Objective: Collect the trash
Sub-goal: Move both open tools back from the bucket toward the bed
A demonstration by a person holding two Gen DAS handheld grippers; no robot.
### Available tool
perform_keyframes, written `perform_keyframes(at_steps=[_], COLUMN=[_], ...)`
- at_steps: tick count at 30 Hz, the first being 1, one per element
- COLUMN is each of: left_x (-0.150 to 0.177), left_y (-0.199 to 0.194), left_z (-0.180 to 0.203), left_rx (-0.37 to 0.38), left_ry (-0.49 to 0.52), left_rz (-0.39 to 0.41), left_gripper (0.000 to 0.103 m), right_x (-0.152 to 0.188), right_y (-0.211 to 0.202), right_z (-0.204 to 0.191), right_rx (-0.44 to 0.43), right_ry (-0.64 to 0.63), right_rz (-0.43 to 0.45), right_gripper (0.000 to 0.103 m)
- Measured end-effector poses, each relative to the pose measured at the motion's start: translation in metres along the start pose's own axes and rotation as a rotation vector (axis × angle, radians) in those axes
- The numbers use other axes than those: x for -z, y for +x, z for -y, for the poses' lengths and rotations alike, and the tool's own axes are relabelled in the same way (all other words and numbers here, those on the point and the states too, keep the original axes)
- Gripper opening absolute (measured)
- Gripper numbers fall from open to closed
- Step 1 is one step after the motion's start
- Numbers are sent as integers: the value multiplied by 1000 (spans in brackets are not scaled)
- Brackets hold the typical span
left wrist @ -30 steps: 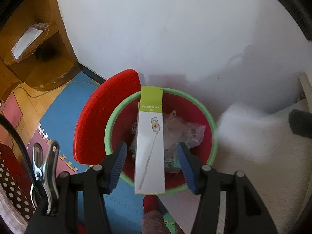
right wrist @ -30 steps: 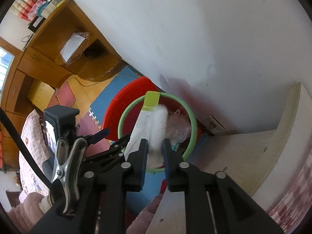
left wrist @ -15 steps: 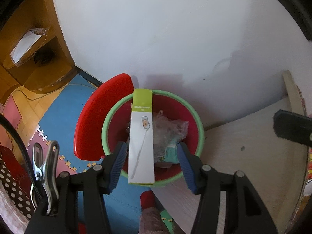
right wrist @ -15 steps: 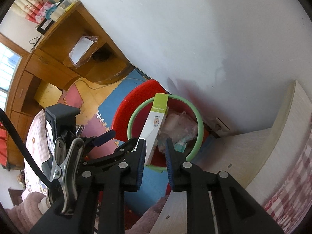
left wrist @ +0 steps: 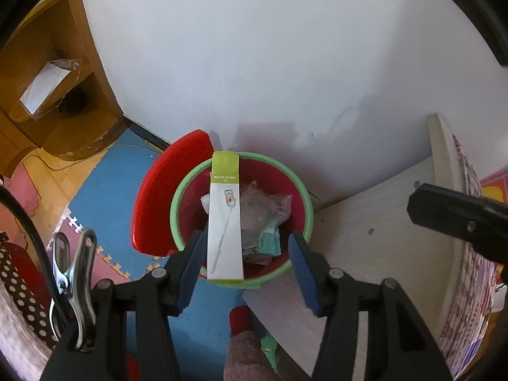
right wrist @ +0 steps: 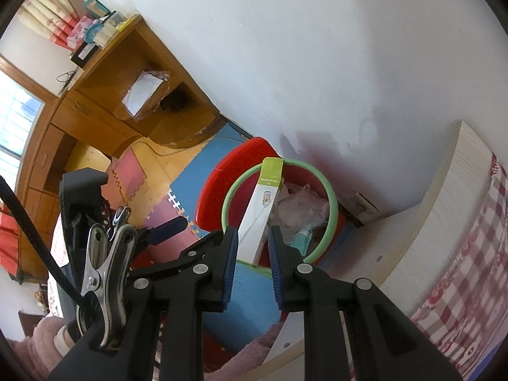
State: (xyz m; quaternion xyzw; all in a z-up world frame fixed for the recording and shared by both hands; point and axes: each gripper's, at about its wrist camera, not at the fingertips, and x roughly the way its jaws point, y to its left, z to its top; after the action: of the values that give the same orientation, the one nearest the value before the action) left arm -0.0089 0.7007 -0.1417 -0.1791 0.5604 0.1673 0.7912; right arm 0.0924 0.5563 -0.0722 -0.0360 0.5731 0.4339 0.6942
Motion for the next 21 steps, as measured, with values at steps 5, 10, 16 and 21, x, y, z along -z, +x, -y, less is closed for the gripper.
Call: perform_keyframes(at_steps=[5, 10, 16, 21], left_x=[-1, -2, 2, 7], left_y=[-15, -31, -49, -65], left_z=[4, 13, 31, 48], left_rx=[-7, 4, 1, 10], left_ry=[7, 17, 55, 72], left_rz=[3, 5, -3, 2], left_gripper=[57, 56, 57, 57], right_x=[5, 13, 27, 38], right_y=[-11, -25, -47, -67], right_z=[-1, 1, 5, 10], right_rx=[-1, -16, -35, -47], right_ry=[0, 18, 48, 66], right_rz=[19, 48, 84, 116], right_gripper=[21, 21, 21, 21])
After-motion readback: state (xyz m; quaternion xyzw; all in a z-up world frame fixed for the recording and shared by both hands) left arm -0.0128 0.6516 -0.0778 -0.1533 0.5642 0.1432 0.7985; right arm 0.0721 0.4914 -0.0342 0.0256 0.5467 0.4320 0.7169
